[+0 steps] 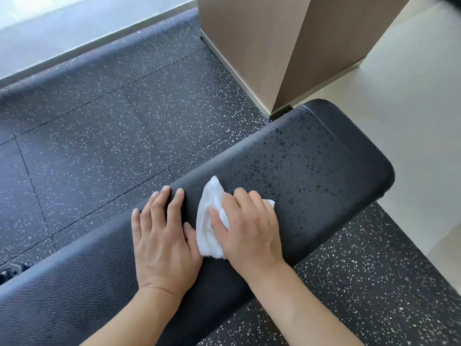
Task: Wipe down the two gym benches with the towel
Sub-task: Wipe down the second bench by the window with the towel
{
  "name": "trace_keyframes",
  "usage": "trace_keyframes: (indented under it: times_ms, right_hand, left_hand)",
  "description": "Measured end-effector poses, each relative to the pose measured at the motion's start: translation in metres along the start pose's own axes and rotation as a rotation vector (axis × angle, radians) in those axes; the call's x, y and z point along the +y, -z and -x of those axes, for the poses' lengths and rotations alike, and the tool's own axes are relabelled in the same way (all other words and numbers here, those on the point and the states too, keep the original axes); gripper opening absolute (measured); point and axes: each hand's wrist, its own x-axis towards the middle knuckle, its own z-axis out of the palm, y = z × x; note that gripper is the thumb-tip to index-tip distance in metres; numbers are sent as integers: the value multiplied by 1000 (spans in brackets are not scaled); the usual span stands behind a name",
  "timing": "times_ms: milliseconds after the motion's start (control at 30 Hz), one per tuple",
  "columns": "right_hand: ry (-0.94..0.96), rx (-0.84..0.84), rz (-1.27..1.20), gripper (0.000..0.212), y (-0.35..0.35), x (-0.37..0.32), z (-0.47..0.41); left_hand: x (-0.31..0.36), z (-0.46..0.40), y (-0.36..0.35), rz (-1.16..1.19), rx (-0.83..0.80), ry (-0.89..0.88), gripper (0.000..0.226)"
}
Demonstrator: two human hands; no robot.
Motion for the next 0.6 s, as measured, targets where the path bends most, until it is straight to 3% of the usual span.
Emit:
trace_keyframes:
  times_ms: [233,600]
  right_hand:
    - [5,-29,-6,25,-23,-24,-62]
    - [185,-66,-30,31,26,32,46]
  left_hand:
    - [0,-1,0,-3,-15,2,62]
    - [1,-1,1,-11,-10,-8,64]
